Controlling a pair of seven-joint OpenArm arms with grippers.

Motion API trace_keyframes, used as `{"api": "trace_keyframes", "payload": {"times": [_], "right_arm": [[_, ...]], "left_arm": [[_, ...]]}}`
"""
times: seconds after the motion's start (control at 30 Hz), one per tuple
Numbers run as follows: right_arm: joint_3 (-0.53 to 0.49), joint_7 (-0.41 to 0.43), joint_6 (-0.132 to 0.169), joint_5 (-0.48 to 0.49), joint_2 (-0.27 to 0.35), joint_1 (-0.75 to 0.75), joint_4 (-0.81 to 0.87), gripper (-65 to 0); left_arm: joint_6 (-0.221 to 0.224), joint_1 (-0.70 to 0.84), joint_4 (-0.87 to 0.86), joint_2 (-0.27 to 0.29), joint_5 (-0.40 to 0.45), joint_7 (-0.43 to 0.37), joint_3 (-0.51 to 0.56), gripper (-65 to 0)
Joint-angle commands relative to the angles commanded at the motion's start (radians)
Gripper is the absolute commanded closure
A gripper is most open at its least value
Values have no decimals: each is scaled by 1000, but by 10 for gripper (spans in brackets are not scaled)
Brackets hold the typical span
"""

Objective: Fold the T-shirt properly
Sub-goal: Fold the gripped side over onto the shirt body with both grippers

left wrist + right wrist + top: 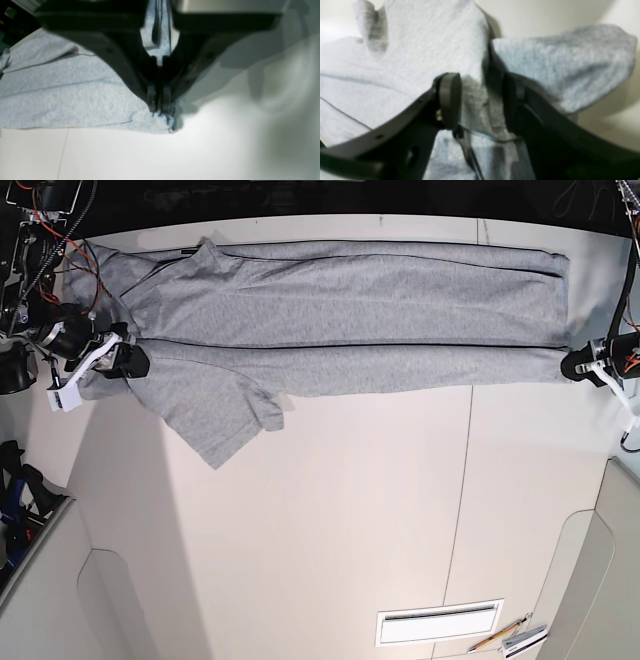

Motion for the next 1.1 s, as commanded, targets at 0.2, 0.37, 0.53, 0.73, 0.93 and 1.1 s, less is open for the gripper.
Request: {"api": "trace_keyframes", "payload": {"times": [0.2, 0.37, 0.53, 0.73, 0.93, 1.1], "right_arm": [[147, 6, 1, 25, -39, 73, 30, -278], [130, 92, 0, -80, -72, 148, 23, -278], [5, 178, -4, -220, -80, 236, -105, -278], [-122, 206, -5, -221, -86, 333, -347, -279], [-154, 177, 6, -187, -112, 331, -369, -278], [-155, 144, 10, -184, -182, 331, -369, -278]], "left_arm": [[0, 0, 0, 0, 0, 0, 0, 0], [0, 0, 0, 0, 0, 0, 0, 0], [0, 0, 0, 0, 0, -8, 0, 0], [0, 0, 0, 0, -1, -8, 0, 0], [0, 0, 0, 3, -7, -22, 0, 0], [0, 0, 0, 16, 2, -21, 0, 0]]}}
